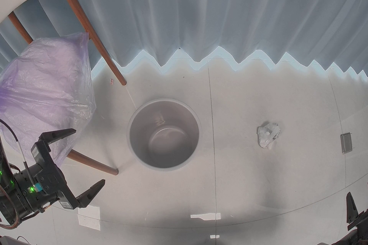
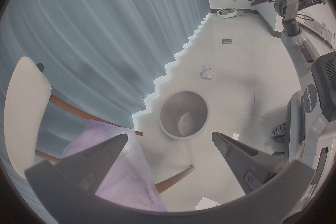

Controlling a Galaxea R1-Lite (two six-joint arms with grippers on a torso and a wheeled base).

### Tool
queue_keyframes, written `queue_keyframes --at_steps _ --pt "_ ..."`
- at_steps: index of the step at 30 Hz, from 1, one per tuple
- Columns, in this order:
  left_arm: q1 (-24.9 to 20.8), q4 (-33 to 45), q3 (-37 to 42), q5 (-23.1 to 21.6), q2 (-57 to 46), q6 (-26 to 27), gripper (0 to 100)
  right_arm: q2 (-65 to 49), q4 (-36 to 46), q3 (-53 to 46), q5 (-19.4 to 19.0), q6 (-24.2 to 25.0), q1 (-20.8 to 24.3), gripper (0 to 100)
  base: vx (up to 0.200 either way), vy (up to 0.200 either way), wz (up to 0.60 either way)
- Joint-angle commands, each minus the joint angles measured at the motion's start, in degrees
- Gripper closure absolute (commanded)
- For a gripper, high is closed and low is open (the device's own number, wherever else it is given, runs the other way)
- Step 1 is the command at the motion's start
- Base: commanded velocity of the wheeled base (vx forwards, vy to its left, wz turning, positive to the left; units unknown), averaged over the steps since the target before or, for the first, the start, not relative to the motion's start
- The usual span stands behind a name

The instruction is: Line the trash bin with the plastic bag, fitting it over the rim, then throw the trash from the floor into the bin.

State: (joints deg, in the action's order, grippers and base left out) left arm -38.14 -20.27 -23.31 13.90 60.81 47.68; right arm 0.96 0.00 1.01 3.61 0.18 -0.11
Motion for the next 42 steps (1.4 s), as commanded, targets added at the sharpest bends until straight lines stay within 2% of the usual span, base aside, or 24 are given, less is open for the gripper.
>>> queue_keyframes --at_steps 1,13,16,23,30,32,36,38,42 --pt "0.09 -0.03 -0.07 -0.01 1.33 0.05 0 -0.96 0.00 -1.01 0.00 -0.01 0.02 0 0.000 0.000 0.00" --pt "0.62 -0.65 -0.51 2.10 4.50 -1.45 0 -0.96 0.00 -1.01 0.00 -0.01 0.02 0 0.000 0.000 0.00" --pt "-0.88 -0.73 -0.60 5.97 5.29 -1.53 0 -0.96 0.00 -1.01 0.00 -0.01 0.02 0 0.000 0.000 0.00" --pt "-3.16 -1.44 -0.95 11.42 8.01 -2.59 0 -0.96 0.00 -1.01 0.00 -0.01 0.02 0 0.000 0.000 0.00" --pt "-6.77 -1.61 -4.55 23.19 13.72 -2.06 0 -0.96 0.00 -1.01 0.00 -0.01 0.02 0 0.000 0.000 0.00" --pt "-9.40 -1.79 -5.61 27.15 15.75 -2.68 0 -0.96 0.00 -1.01 0.00 -0.01 0.02 0 0.000 0.000 0.00" --pt "-9.58 -2.75 -7.80 29.52 20.49 -2.50 0 -0.96 0.00 -1.01 0.00 -0.01 0.02 0 0.000 0.000 0.00" --pt "-9.05 -3.02 -8.07 32.33 21.63 -2.50 0 -0.96 0.00 -1.01 0.00 -0.01 0.02 0 0.000 0.000 0.00" --pt "-7.47 -3.11 -8.16 33.12 24.80 -2.15 0 -0.96 0.00 -1.01 0.00 -0.01 0.02 0 0.000 0.000 0.00"
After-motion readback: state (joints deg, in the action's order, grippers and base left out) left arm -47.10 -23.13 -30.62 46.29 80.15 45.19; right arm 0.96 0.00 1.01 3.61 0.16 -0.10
